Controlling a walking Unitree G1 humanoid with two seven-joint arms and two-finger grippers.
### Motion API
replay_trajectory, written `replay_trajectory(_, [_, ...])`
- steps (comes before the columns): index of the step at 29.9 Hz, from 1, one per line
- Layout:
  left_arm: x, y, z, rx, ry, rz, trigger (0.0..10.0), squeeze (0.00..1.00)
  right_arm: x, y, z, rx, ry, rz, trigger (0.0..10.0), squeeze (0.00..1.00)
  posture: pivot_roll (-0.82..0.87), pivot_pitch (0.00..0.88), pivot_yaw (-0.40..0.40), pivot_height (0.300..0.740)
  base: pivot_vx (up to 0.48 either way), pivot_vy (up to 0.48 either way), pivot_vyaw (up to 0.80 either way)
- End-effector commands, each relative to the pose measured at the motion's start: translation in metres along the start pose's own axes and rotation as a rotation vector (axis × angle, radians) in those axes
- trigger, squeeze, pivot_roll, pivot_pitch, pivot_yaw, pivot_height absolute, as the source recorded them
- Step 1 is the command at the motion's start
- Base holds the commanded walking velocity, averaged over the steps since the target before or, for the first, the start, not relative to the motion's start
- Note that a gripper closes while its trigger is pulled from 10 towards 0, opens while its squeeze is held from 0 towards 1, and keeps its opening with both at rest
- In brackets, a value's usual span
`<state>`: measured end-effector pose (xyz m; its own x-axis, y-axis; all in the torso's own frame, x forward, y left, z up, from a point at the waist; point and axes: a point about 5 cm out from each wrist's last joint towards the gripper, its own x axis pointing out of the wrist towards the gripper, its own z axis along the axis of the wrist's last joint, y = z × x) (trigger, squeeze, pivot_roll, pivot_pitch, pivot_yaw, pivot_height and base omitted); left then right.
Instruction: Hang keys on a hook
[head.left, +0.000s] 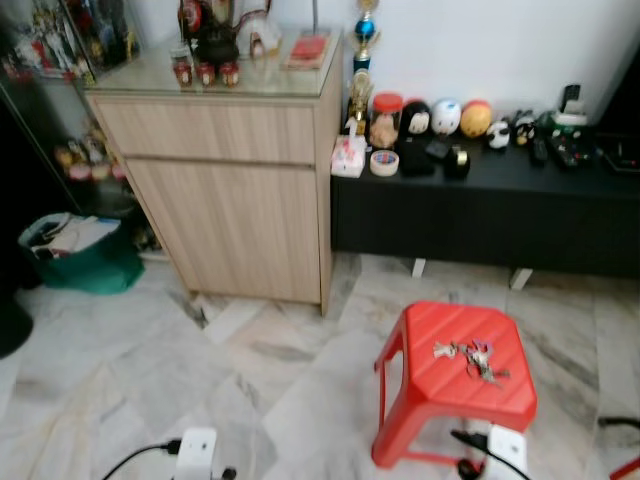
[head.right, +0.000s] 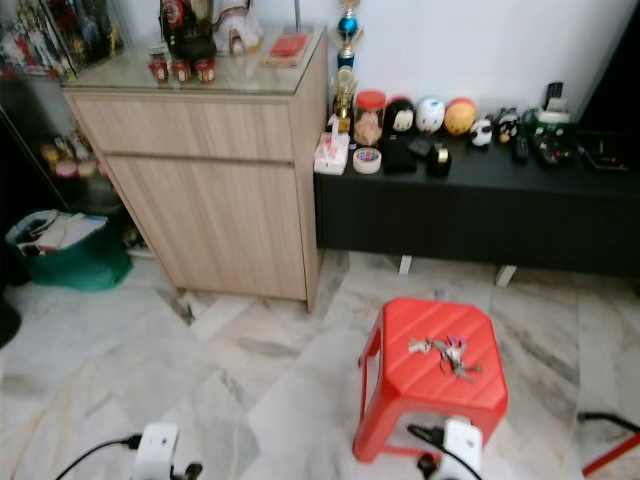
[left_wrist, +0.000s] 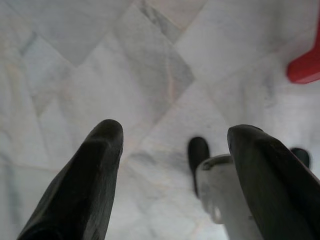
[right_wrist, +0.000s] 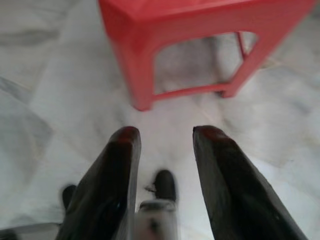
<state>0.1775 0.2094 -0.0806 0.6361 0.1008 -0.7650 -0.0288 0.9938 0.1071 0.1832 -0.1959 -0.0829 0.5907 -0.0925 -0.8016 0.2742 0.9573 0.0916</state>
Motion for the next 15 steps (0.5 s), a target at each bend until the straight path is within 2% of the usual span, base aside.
replay_trajectory(1, [0.0007,-0.0036,0.0017,-0.002,-0.004,-0.008,10.0,0.0,-0.0015,-0.0105,-0.0016,0.002,-0.001,-0.026,10.0,0.0,0.0,0.021,0.01,0.74,0.289,0.0,0.0])
replay_trajectory(8, [0.0004,-0.0036,0.0004,-0.003,0.001,-0.008,10.0,0.0,-0.0015,-0.0106,-0.0015,-0.001,-0.001,-0.024,10.0,0.0,0.0,0.021,0.01,0.74,0.29,0.0,0.0])
replay_trajectory(15, [0.0002,-0.0037,-0.0007,0.001,0.005,-0.008,10.0,0.0,-0.0016,-0.0106,-0.0016,0.0,-0.002,-0.024,10.0,0.0,0.0,0.019,0.01,0.74,0.0,0.0,0.0])
